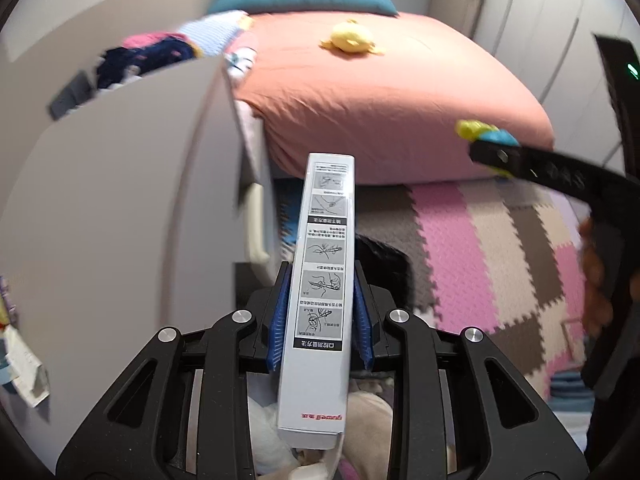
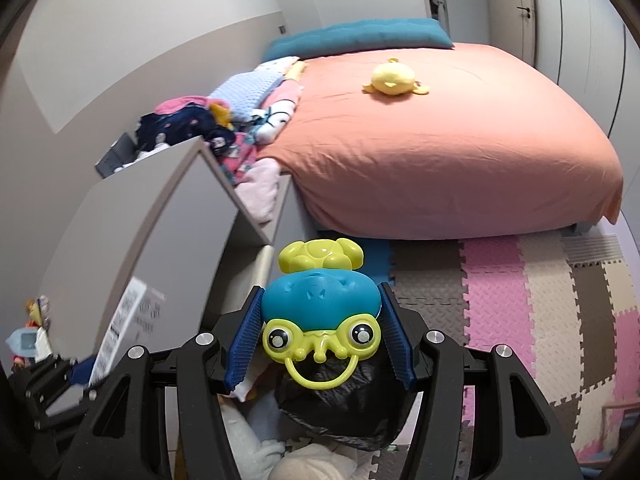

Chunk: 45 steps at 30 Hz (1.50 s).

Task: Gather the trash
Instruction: 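Carry the box and frog to the black trash bag, opening the right tool over it, then lower the white box into the trash bag and open the left tool, then move both open tools back over the table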

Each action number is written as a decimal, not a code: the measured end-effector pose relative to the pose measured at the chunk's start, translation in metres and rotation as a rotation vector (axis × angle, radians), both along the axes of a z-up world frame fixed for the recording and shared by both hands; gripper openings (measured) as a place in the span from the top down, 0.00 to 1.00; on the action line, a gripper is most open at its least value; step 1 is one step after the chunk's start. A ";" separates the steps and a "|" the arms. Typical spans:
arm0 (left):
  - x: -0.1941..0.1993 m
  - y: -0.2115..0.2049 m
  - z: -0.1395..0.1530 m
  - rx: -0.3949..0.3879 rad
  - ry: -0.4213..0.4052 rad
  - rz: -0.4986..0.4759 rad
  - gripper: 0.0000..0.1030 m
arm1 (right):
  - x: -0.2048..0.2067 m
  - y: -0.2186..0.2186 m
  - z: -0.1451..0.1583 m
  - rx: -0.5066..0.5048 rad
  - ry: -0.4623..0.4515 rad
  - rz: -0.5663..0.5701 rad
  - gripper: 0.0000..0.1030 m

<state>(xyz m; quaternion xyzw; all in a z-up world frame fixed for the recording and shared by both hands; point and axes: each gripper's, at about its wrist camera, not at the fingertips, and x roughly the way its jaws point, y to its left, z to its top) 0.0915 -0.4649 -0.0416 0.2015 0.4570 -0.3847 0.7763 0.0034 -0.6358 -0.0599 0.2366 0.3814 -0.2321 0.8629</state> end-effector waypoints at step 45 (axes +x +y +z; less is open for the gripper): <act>0.018 0.181 0.048 -0.071 -0.156 0.334 0.11 | 0.066 0.162 0.031 -0.061 -0.044 0.289 0.22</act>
